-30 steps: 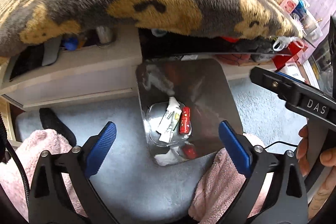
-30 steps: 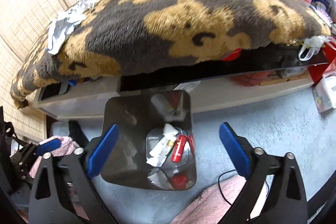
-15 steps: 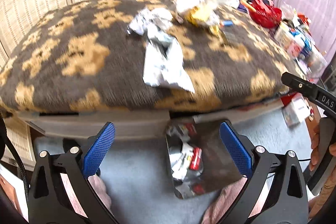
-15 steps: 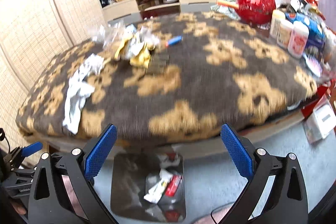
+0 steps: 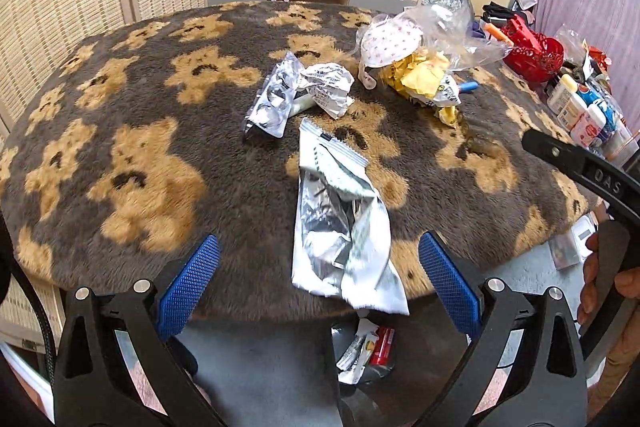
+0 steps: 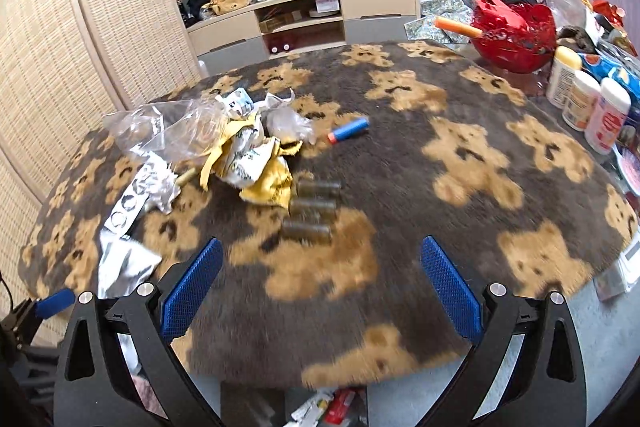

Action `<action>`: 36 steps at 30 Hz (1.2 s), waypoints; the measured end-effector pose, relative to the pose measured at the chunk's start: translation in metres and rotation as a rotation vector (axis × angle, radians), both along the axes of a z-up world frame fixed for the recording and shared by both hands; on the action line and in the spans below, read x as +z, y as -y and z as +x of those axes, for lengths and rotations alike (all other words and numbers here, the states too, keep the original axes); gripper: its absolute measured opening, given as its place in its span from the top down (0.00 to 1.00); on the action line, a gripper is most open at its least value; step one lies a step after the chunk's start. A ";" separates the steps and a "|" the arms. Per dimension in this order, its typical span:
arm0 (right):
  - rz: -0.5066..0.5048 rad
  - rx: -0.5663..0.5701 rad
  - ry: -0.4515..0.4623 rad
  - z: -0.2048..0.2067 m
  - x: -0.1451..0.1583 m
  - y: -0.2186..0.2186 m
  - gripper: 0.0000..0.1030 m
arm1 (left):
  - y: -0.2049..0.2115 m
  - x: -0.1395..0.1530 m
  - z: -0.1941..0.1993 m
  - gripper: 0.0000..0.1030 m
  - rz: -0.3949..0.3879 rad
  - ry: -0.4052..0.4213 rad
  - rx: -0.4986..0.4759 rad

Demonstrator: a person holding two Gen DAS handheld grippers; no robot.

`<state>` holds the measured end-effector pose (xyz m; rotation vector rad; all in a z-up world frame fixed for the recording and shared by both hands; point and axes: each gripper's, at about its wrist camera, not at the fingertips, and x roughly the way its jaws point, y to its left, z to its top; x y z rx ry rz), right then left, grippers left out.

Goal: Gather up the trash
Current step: 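Grasp the foil packet with the left tool while the right tool grasps the brass cylinders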

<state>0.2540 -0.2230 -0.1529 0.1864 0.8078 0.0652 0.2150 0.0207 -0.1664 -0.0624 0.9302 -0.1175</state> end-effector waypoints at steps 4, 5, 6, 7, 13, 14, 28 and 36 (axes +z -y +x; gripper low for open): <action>-0.018 0.003 0.002 0.019 -0.010 -0.006 0.05 | 0.003 -0.010 0.014 0.09 0.026 -0.010 -0.014; -0.016 0.003 -0.001 0.023 -0.012 -0.007 0.09 | 0.003 -0.012 0.017 0.09 0.026 -0.013 -0.014; -0.010 0.001 -0.011 0.028 -0.017 -0.007 0.16 | 0.002 -0.014 0.020 0.11 0.021 -0.017 -0.013; -0.003 0.003 -0.019 0.032 -0.020 -0.008 0.20 | 0.002 -0.016 0.023 0.15 0.016 -0.021 -0.013; 0.004 0.018 -0.061 0.050 -0.040 -0.013 0.34 | 0.005 -0.026 0.039 0.39 0.016 -0.043 -0.026; 0.004 0.018 -0.067 0.052 -0.043 -0.013 0.36 | 0.006 -0.027 0.040 0.41 0.018 -0.045 -0.026; -0.050 0.005 -0.084 0.048 -0.049 -0.009 0.61 | 0.013 -0.029 0.035 0.74 0.080 -0.029 -0.031; -0.014 0.023 -0.116 0.017 -0.044 0.003 0.61 | 0.022 -0.025 0.009 0.86 0.044 -0.032 -0.073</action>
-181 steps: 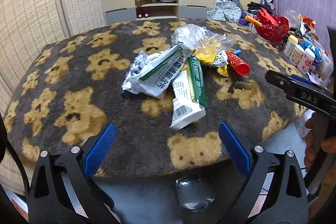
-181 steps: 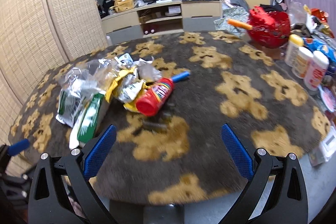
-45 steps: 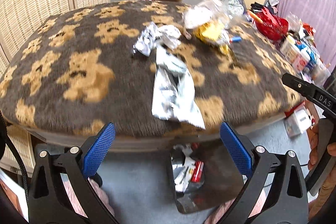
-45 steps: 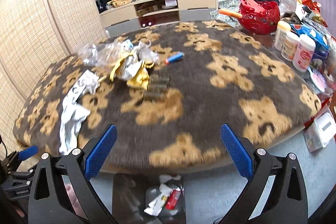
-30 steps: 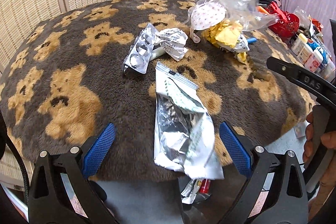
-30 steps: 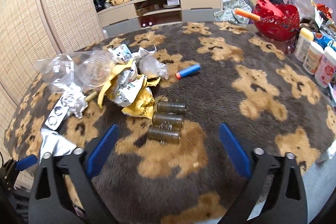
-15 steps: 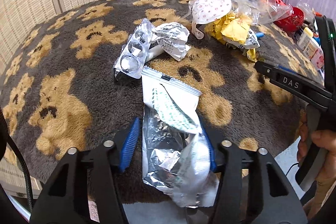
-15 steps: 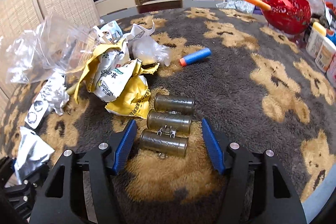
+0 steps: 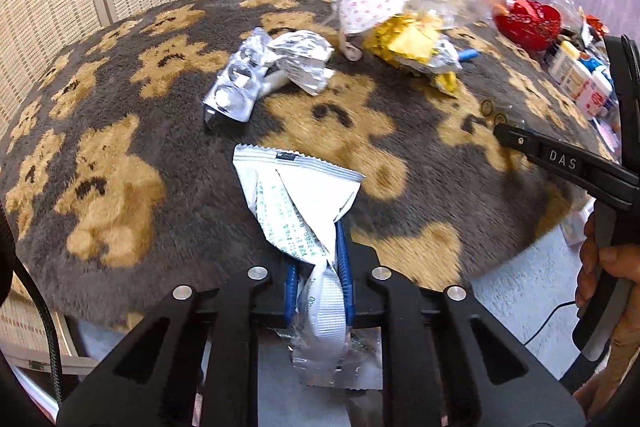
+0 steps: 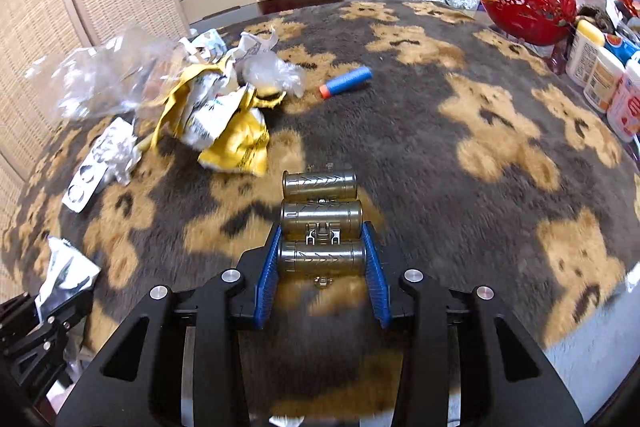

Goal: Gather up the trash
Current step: 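Grasp the foil packet with the left tool while the right tool grasps the brass cylinders, then lower both held items into the metal bin and open both tools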

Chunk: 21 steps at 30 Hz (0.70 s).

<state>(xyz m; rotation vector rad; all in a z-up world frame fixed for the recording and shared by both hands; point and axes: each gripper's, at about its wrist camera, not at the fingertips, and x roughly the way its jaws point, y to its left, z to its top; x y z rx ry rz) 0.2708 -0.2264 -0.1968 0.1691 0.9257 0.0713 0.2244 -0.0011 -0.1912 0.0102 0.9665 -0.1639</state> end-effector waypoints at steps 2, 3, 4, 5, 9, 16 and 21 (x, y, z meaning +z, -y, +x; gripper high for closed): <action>0.003 0.002 -0.002 -0.012 0.003 0.001 0.61 | 0.003 0.003 -0.007 0.86 -0.005 0.004 -0.010; 0.006 0.002 0.000 -0.018 0.005 0.002 0.61 | 0.005 0.005 -0.012 0.86 -0.008 0.009 -0.015; 0.008 0.004 0.005 -0.023 0.008 0.003 0.61 | 0.007 0.008 -0.016 0.86 -0.011 0.016 -0.017; 0.009 0.006 0.013 -0.030 0.012 0.003 0.61 | 0.008 0.011 -0.020 0.86 -0.012 0.024 -0.019; 0.010 0.015 0.050 -0.055 0.034 0.005 0.61 | 0.012 0.030 -0.039 0.86 -0.021 0.063 -0.023; -0.002 0.047 0.119 -0.099 0.070 0.003 0.61 | 0.019 0.061 -0.075 0.86 -0.022 0.116 -0.033; -0.015 0.070 0.157 -0.132 0.085 -0.001 0.61 | 0.022 0.074 -0.106 0.86 -0.031 0.148 -0.039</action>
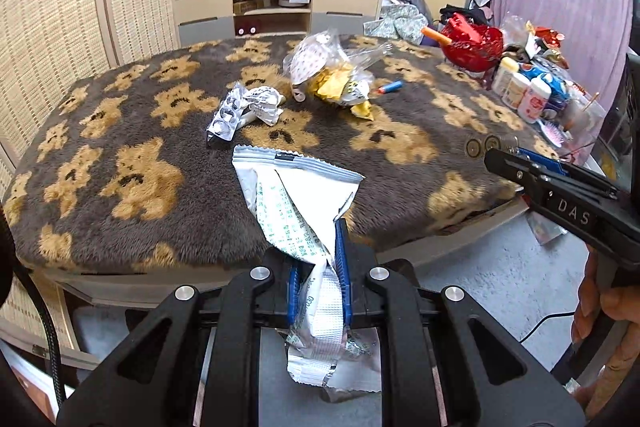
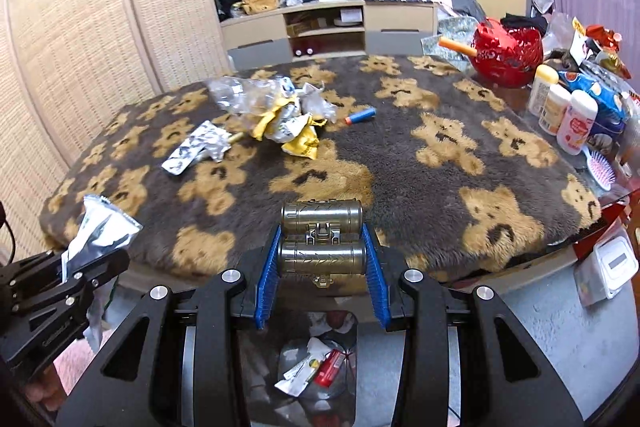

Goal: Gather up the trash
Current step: 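Lower both held items into the metal bin and open both tools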

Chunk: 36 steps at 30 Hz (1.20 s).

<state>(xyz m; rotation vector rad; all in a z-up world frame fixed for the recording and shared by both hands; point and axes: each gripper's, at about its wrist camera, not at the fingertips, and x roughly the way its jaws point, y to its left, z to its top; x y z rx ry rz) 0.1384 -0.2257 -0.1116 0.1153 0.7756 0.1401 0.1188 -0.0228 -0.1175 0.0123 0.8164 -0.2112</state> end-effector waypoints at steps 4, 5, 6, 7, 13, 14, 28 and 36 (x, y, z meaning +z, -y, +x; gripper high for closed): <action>-0.005 0.013 0.004 -0.021 0.002 -0.004 0.61 | -0.001 0.005 -0.022 0.86 -0.016 0.017 -0.001; -0.005 0.017 0.003 -0.027 0.001 -0.005 0.61 | -0.001 0.005 -0.026 0.86 -0.018 0.018 -0.001; -0.006 0.019 0.003 -0.031 0.001 -0.005 0.61 | -0.001 0.005 -0.030 0.86 -0.022 0.019 -0.002; -0.006 0.021 0.002 -0.036 0.000 -0.005 0.61 | -0.002 0.004 -0.035 0.86 -0.025 0.018 -0.001; -0.007 0.035 -0.029 -0.058 -0.016 -0.009 0.61 | -0.003 -0.016 -0.054 0.86 -0.054 -0.006 -0.009; -0.008 0.037 -0.035 -0.061 -0.019 -0.010 0.61 | -0.003 -0.019 -0.056 0.86 -0.060 -0.012 -0.012; 0.084 0.043 -0.214 -0.062 -0.093 -0.005 0.61 | 0.014 -0.105 -0.050 0.86 -0.085 -0.201 -0.074; 0.087 0.043 -0.292 -0.053 -0.128 -0.011 0.61 | 0.028 -0.143 -0.038 0.86 -0.069 -0.300 -0.099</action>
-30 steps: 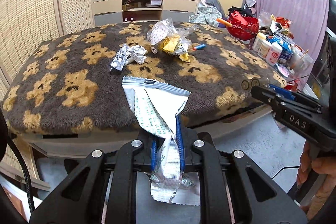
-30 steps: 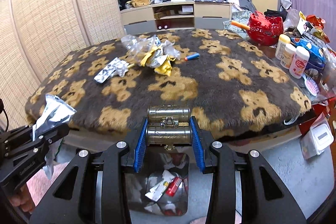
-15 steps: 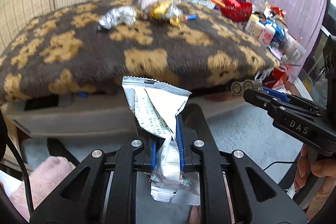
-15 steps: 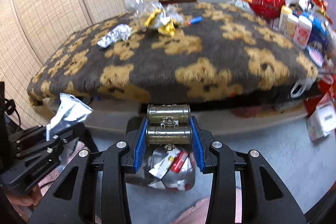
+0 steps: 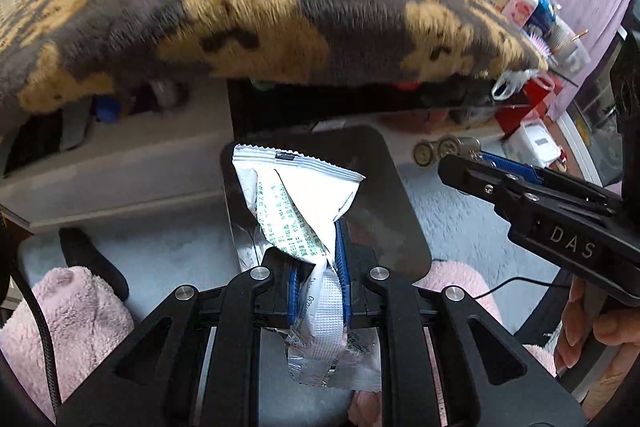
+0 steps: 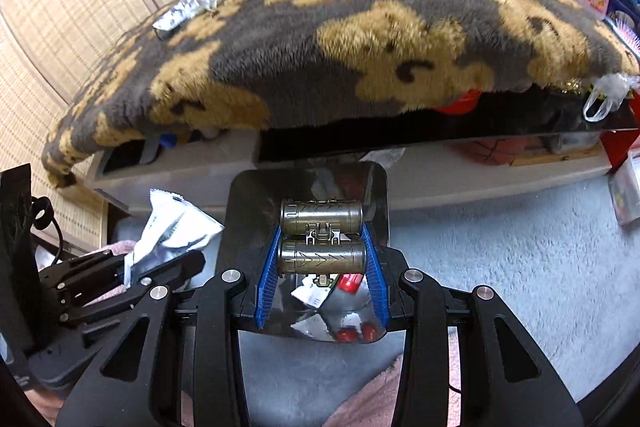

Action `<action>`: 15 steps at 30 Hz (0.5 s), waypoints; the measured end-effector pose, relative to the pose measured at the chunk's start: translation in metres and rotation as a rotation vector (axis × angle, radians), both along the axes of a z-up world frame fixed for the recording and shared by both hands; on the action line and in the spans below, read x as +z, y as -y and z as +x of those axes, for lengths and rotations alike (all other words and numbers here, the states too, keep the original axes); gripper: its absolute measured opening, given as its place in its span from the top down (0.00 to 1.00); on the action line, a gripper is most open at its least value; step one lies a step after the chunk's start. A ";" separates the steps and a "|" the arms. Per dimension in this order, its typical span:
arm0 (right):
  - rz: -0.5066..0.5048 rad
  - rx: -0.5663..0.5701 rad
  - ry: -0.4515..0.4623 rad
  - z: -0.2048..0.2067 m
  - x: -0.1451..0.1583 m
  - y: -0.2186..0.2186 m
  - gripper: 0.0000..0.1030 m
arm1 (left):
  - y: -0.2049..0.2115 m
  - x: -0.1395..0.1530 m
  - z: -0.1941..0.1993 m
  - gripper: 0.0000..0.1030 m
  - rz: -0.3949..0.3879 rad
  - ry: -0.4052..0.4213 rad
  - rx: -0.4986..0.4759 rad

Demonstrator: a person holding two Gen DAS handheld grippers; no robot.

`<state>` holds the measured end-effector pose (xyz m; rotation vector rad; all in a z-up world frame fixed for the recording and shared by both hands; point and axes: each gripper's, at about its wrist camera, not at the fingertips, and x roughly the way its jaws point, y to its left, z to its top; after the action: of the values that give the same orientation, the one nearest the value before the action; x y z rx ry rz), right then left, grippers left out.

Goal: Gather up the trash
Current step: 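Lower both held items into the metal bin and open both tools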

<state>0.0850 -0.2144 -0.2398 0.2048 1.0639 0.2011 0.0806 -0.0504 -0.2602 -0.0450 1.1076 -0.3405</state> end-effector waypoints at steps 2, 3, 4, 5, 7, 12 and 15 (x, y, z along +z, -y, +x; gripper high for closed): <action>-0.001 -0.003 -0.010 0.003 -0.005 -0.001 0.61 | 0.002 -0.007 0.003 0.86 0.006 -0.015 -0.003; -0.003 -0.005 -0.014 0.005 -0.007 -0.002 0.61 | 0.002 -0.009 0.004 0.84 0.007 -0.023 -0.005; -0.003 -0.008 -0.015 0.007 -0.008 -0.003 0.61 | 0.003 -0.012 0.005 0.78 0.005 -0.032 -0.004; 0.001 -0.011 -0.016 0.009 -0.008 -0.003 0.59 | 0.001 -0.013 0.005 0.75 0.000 -0.039 0.000; 0.006 -0.014 -0.022 0.012 -0.009 -0.004 0.56 | -0.001 -0.015 0.006 0.72 -0.001 -0.045 0.002; 0.005 -0.033 -0.007 0.017 -0.004 -0.003 0.37 | -0.009 -0.010 0.007 0.57 -0.001 -0.032 0.028; -0.004 -0.041 0.007 0.018 0.001 -0.002 0.29 | -0.012 -0.002 0.008 0.49 0.000 -0.016 0.039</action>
<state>0.1031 -0.2127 -0.2389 0.2218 1.0521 0.1631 0.0887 -0.0388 -0.2625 -0.0691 1.1213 -0.3053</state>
